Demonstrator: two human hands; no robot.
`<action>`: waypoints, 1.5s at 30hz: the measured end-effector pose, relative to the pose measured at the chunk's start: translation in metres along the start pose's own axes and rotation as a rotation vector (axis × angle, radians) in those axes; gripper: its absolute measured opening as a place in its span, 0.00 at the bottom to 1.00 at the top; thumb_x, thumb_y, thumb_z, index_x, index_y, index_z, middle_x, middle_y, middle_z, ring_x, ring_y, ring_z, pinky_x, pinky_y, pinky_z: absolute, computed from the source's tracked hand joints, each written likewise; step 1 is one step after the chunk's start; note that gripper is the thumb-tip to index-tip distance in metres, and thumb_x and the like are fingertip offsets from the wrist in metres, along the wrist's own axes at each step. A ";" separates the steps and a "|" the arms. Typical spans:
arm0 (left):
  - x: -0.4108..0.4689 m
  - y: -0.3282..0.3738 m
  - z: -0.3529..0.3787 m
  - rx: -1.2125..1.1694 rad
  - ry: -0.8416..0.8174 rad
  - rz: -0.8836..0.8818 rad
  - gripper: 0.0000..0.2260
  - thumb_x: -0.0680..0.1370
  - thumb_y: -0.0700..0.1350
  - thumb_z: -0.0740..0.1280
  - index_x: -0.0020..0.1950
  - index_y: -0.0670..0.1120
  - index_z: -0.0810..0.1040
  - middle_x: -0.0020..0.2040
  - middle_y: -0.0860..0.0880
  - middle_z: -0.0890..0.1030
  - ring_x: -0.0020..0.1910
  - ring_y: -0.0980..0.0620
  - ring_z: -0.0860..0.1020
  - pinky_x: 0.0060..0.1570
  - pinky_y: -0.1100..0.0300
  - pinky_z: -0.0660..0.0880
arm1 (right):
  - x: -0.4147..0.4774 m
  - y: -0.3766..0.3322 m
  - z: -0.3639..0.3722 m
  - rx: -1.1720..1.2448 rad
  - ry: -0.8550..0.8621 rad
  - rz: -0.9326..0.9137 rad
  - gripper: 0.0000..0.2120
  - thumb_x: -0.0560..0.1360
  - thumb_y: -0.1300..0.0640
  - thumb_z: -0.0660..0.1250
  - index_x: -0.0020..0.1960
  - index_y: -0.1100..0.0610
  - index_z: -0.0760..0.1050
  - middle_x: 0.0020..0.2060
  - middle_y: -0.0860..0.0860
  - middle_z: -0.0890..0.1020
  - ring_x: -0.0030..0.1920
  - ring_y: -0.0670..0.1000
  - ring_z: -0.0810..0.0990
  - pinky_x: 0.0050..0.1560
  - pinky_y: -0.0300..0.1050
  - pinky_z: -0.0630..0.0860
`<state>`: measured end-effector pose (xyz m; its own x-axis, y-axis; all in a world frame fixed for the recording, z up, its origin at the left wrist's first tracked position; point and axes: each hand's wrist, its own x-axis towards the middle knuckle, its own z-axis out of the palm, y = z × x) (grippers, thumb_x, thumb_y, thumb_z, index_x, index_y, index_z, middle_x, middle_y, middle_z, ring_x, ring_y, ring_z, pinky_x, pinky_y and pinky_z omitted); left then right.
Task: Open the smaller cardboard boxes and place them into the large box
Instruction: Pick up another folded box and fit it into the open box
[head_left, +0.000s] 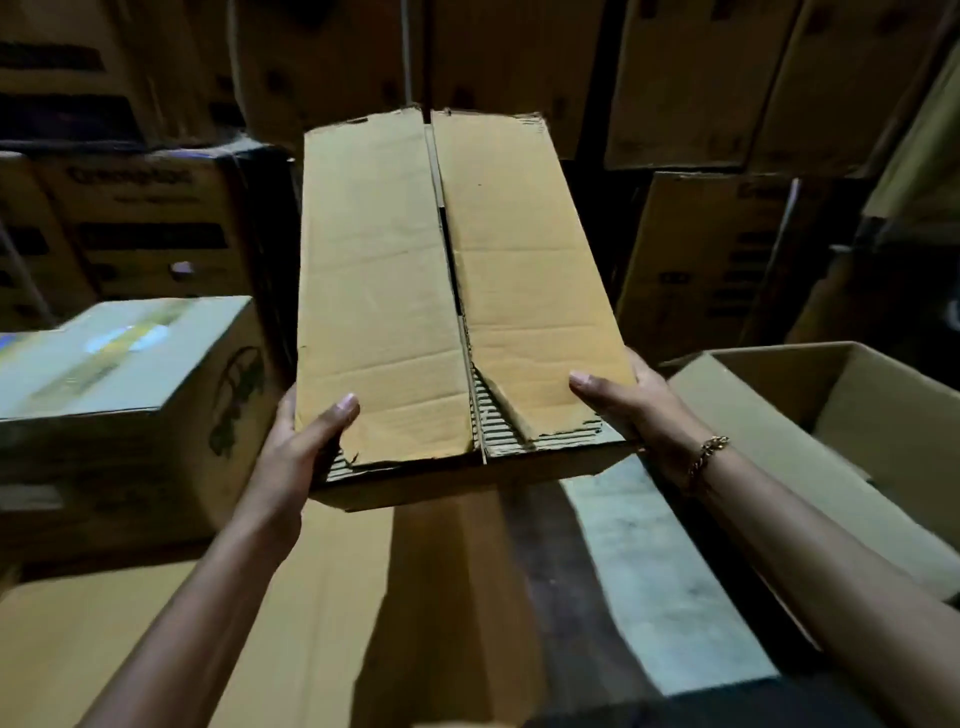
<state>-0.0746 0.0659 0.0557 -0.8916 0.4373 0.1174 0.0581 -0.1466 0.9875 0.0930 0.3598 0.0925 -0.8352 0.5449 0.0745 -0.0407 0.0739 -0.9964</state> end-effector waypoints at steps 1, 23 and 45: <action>-0.005 -0.003 0.025 0.003 -0.019 -0.008 0.37 0.66 0.62 0.76 0.73 0.56 0.71 0.64 0.55 0.82 0.63 0.54 0.80 0.71 0.49 0.70 | -0.009 -0.001 -0.028 -0.005 0.024 0.003 0.35 0.64 0.49 0.82 0.67 0.52 0.73 0.59 0.52 0.84 0.59 0.49 0.83 0.59 0.41 0.79; 0.032 -0.053 0.511 -0.140 -0.395 -0.032 0.20 0.79 0.46 0.70 0.70 0.55 0.71 0.61 0.55 0.83 0.60 0.58 0.82 0.61 0.61 0.75 | -0.036 -0.015 -0.489 -0.238 0.386 0.003 0.50 0.54 0.37 0.83 0.71 0.55 0.72 0.62 0.51 0.83 0.62 0.51 0.82 0.64 0.48 0.75; -0.081 -0.150 0.769 0.048 -0.179 -0.450 0.19 0.79 0.40 0.69 0.69 0.50 0.73 0.59 0.49 0.84 0.56 0.55 0.84 0.54 0.66 0.78 | 0.007 0.108 -0.795 -0.398 -0.073 0.412 0.34 0.64 0.46 0.81 0.65 0.57 0.74 0.53 0.50 0.85 0.46 0.44 0.86 0.43 0.35 0.78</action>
<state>0.3342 0.7344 -0.0205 -0.7421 0.5943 -0.3101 -0.2908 0.1313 0.9477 0.5187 1.0353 0.0171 -0.7745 0.5373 -0.3339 0.4940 0.1840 -0.8498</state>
